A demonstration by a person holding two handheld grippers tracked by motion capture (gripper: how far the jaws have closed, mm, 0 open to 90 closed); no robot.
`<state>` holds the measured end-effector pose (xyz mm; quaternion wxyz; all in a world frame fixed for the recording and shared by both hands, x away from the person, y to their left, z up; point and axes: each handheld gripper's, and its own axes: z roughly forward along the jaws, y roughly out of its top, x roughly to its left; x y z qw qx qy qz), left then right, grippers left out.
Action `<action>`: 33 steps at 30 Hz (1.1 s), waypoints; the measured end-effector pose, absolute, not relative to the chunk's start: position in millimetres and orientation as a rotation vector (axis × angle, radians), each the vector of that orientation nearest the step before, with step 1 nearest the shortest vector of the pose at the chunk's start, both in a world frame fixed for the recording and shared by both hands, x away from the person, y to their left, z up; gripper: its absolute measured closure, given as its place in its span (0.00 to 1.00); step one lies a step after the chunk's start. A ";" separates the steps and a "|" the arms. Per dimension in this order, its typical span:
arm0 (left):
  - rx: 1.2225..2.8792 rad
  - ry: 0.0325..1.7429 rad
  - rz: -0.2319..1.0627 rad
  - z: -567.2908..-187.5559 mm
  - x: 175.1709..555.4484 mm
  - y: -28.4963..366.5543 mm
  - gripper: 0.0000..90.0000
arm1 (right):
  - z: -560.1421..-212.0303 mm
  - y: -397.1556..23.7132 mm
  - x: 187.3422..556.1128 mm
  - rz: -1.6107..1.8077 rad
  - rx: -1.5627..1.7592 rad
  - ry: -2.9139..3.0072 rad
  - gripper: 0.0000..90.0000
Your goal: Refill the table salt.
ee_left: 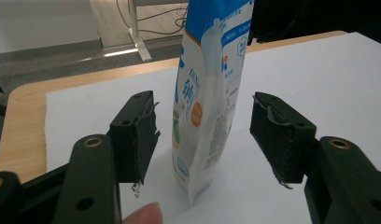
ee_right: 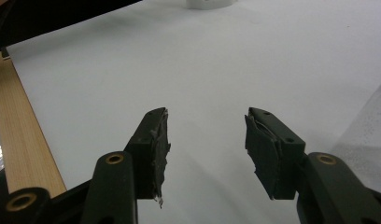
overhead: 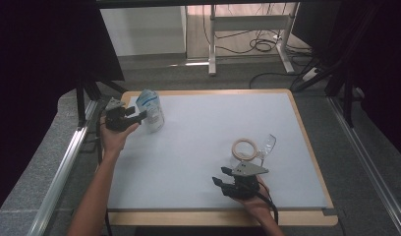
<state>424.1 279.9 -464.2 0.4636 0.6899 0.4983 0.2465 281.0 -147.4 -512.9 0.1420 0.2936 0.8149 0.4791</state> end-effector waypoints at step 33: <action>1.553 1.207 0.515 -482.9 448.5 272.1 1.00 | -517.9 -151.9 282.1 1.370 0.871 2.349 0.55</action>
